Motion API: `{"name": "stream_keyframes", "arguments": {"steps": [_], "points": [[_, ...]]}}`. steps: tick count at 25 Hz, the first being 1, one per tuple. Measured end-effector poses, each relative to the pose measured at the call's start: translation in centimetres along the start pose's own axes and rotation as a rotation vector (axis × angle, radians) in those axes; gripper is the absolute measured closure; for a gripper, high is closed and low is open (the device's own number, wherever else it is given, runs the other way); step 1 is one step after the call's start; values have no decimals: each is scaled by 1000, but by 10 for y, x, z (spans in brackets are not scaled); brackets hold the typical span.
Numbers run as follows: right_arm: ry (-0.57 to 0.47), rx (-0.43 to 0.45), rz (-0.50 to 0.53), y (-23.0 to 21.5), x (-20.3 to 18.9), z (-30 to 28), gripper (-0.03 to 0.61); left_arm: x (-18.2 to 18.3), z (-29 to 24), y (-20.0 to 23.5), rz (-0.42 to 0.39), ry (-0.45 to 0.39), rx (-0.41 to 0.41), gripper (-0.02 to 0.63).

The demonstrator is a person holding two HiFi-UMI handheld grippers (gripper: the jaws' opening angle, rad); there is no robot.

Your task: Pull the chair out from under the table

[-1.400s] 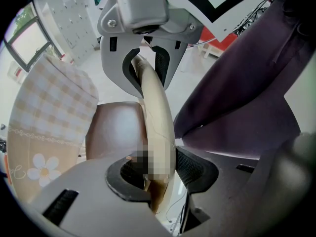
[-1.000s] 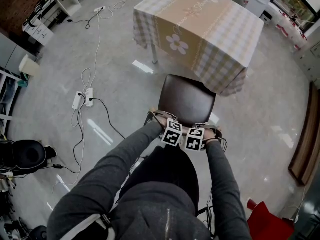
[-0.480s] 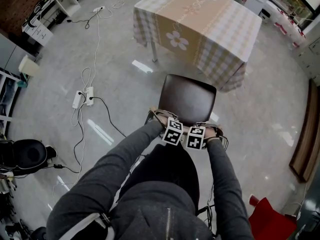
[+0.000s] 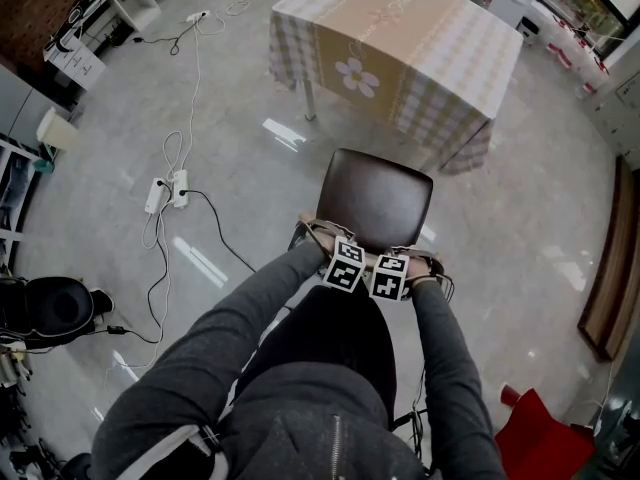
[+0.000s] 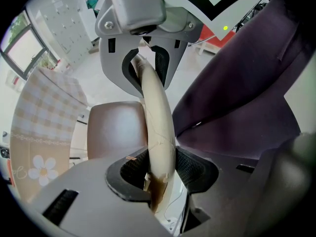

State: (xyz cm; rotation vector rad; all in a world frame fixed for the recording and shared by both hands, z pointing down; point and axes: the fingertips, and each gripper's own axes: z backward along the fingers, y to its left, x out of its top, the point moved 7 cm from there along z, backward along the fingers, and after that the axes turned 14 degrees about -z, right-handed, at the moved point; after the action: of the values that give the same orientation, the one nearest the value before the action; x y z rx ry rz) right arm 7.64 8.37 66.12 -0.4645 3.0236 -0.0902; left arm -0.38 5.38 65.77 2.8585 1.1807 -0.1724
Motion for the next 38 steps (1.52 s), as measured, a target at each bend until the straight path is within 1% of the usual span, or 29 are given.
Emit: {"name": "stream_keyframes", "arguments": {"steps": [9, 13, 16, 19, 22, 25, 26, 28, 29, 31, 34, 35, 36, 37, 38], "points": [[19, 12, -2, 21, 0, -3, 443, 10, -3, -18, -4, -4, 2, 456], [21, 3, -8, 25, 3, -3, 443, 10, -3, -23, 1, -3, 18, 454], [22, -6, -12, 27, 4, -3, 443, 9, -2, -25, 17, -6, 33, 453], [19, -7, -19, 26, 3, -3, 443, 8, -3, -25, 60, -25, 65, 449], [3, -22, -58, 25, 3, -4, 443, 8, -4, -26, 112, -45, 82, 426], [-19, -56, -103, 25, 0, -2, 428, 10, 1, -30, 170, -92, 54, 330], [-22, -73, -105, 25, -1, 1, 410, 11, 5, -32, 198, -112, 50, 298], [-41, -115, -112, 26, -2, 8, 385, 7, 16, -35, 268, -161, 69, 278], [-63, -135, -130, 28, -3, 14, 383, 5, 22, -38, 312, -194, 87, 278], [-138, -171, -212, 30, -5, 31, 382, 0, 39, -45, 418, -279, 119, 278], [-330, -236, -417, 33, -5, 68, 382, 0, 70, -63, 583, -450, 135, 279], [-407, -235, -497, 36, -5, 80, 382, 0, 80, -70, 629, -495, 153, 279], [-492, -212, -581, 40, -4, 91, 382, -1, 89, -77, 670, -522, 191, 283], [-590, -167, -670, 44, -1, 101, 382, -4, 96, -83, 710, -524, 249, 303], [-699, -107, -759, 47, 2, 111, 382, -9, 103, -88, 753, -509, 325, 354]]}}
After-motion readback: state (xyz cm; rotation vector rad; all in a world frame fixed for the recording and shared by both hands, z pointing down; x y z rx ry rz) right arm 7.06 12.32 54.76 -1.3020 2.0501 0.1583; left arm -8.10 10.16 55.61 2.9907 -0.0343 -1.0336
